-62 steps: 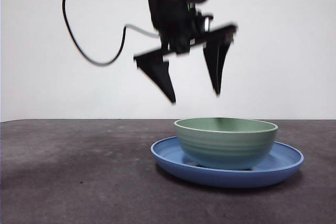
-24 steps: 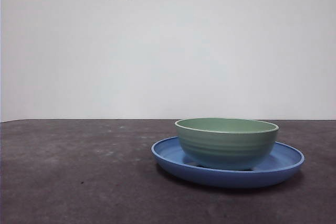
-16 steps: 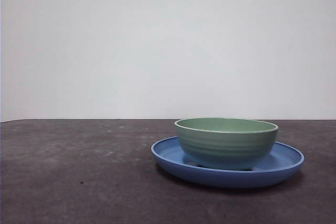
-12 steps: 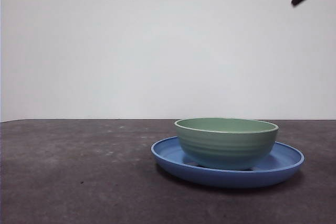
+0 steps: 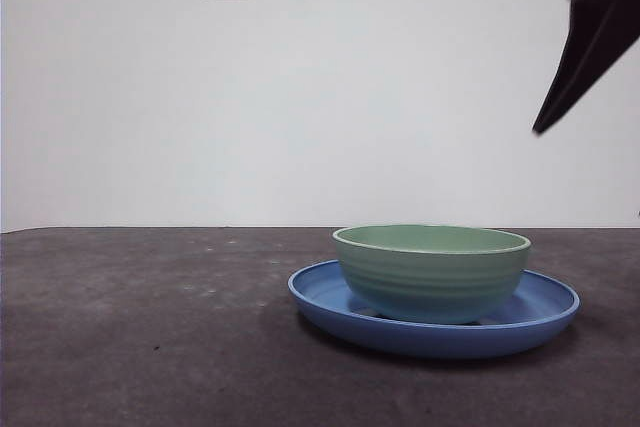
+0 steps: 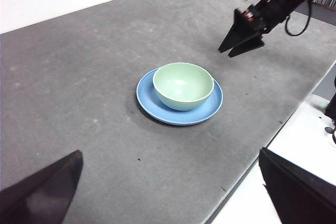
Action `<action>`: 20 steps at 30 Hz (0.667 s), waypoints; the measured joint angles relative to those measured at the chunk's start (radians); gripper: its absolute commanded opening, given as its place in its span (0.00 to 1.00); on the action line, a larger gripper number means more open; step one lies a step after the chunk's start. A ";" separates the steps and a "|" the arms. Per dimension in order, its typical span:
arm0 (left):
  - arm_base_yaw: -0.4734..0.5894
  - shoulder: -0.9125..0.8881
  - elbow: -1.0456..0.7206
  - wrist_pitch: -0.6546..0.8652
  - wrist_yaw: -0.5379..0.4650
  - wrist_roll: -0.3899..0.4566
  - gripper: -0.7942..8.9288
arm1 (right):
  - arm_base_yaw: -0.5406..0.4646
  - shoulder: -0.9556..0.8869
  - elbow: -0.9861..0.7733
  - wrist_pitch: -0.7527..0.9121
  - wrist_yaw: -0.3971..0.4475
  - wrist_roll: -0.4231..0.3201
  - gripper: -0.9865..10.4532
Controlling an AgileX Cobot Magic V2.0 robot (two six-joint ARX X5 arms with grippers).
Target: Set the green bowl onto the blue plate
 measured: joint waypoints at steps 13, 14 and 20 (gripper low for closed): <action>0.000 0.000 0.000 0.000 0.000 0.000 0.76 | -0.016 0.241 0.002 0.166 0.002 -0.001 0.45; 0.000 0.000 0.000 0.000 0.000 0.000 0.76 | -0.021 0.250 0.002 0.175 0.002 -0.001 0.45; 0.000 0.000 0.000 0.003 0.000 0.000 0.76 | -0.037 0.295 0.002 0.217 0.002 0.000 0.37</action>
